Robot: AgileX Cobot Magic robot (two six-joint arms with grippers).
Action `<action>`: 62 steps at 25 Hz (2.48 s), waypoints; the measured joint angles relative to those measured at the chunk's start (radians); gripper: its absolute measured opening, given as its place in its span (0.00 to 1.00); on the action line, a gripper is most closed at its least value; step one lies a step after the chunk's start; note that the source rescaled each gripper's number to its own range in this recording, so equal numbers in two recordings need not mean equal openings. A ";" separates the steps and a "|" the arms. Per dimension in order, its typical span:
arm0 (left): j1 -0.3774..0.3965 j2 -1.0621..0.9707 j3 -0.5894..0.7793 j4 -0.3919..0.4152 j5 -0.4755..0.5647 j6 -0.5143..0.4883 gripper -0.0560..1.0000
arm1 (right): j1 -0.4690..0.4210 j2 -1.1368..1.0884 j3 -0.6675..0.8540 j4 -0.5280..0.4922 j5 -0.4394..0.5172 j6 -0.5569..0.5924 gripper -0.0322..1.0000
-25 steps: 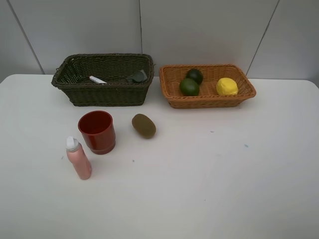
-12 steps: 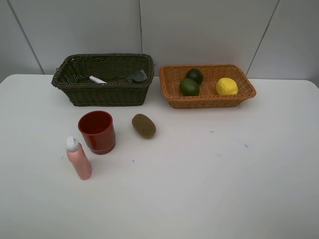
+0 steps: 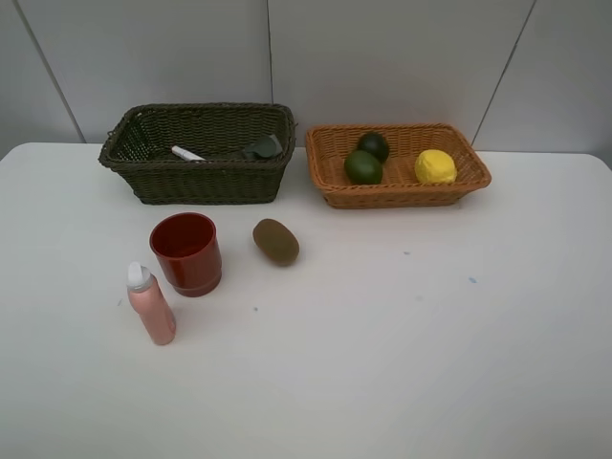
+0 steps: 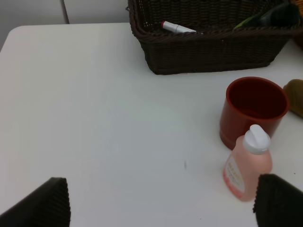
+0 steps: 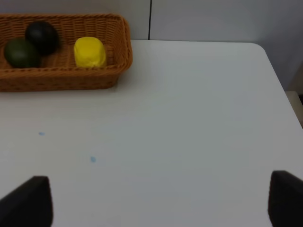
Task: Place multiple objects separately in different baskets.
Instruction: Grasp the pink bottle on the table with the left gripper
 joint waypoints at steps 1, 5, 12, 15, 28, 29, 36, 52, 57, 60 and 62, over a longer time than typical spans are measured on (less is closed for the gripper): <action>0.000 0.000 0.000 0.000 0.000 0.000 1.00 | -0.001 0.000 0.000 0.000 0.000 0.000 1.00; 0.000 0.000 0.000 0.000 0.000 0.000 1.00 | -0.007 0.000 0.003 0.001 -0.001 0.000 1.00; 0.000 0.000 0.000 0.000 0.000 0.000 1.00 | -0.068 0.000 0.003 0.002 -0.001 0.000 1.00; 0.000 0.000 0.000 0.000 0.000 0.000 1.00 | -0.068 0.000 0.003 0.002 -0.001 0.000 1.00; 0.000 0.000 0.000 0.000 0.000 0.000 1.00 | -0.068 0.000 0.003 0.003 -0.001 0.000 1.00; 0.000 0.000 0.000 0.000 0.000 0.000 1.00 | -0.068 0.000 0.003 0.003 -0.001 0.000 1.00; 0.000 0.000 0.000 0.000 0.000 0.000 1.00 | -0.068 0.000 0.003 0.003 -0.001 0.000 1.00; 0.000 0.113 -0.083 -0.008 -0.002 0.000 1.00 | -0.068 0.000 0.003 0.004 -0.001 0.000 1.00; 0.000 0.369 -0.224 -0.008 -0.013 0.048 1.00 | -0.068 0.000 0.003 0.004 -0.001 0.000 1.00; 0.000 0.520 -0.293 -0.008 -0.024 0.087 1.00 | -0.068 0.000 0.003 0.004 -0.001 0.000 1.00; 0.000 0.611 -0.316 -0.027 -0.028 0.095 1.00 | -0.068 0.000 0.003 0.004 -0.001 0.000 1.00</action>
